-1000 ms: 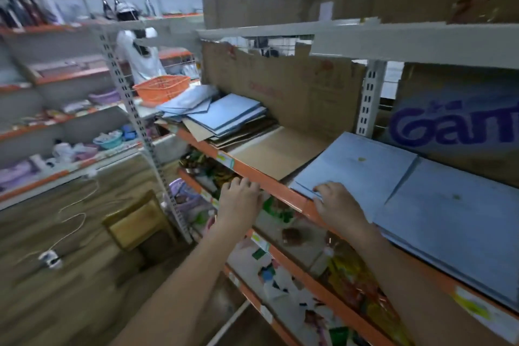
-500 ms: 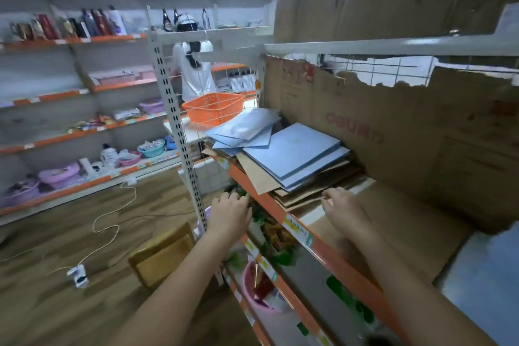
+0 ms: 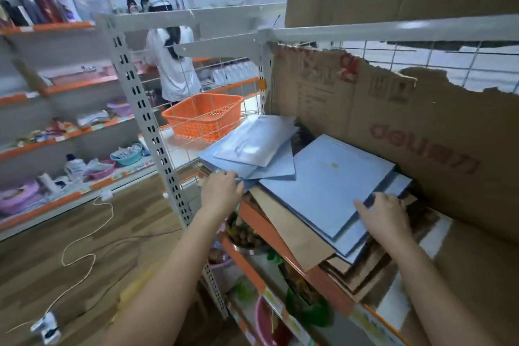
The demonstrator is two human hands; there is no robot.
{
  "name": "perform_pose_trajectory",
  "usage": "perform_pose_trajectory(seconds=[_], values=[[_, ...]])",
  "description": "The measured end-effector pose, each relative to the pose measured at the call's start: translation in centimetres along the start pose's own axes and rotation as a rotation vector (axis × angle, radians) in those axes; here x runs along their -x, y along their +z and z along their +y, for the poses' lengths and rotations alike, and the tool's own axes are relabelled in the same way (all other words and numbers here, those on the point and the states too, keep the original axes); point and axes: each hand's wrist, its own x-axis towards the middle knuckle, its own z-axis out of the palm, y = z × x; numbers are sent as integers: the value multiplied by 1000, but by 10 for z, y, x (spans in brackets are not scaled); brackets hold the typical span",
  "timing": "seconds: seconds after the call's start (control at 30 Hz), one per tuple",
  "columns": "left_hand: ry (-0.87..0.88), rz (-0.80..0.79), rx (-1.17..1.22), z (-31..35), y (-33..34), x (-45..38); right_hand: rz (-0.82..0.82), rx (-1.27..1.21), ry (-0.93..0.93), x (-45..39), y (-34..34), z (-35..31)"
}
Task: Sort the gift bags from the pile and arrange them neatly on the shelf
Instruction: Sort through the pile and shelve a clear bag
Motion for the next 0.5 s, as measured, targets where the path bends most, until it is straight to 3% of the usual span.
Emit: perform_pose_trajectory(seconds=[0.2,0.43,0.5], values=[[-43,2,115,-28,12,-106,86,-17,253,1,13,-28],[-31,-193,259,-40,34,-169,85,-353,557,-20,31,-44],[-29,-240,328,-44,40,-184,61,-558,594,-22,24,-52]])
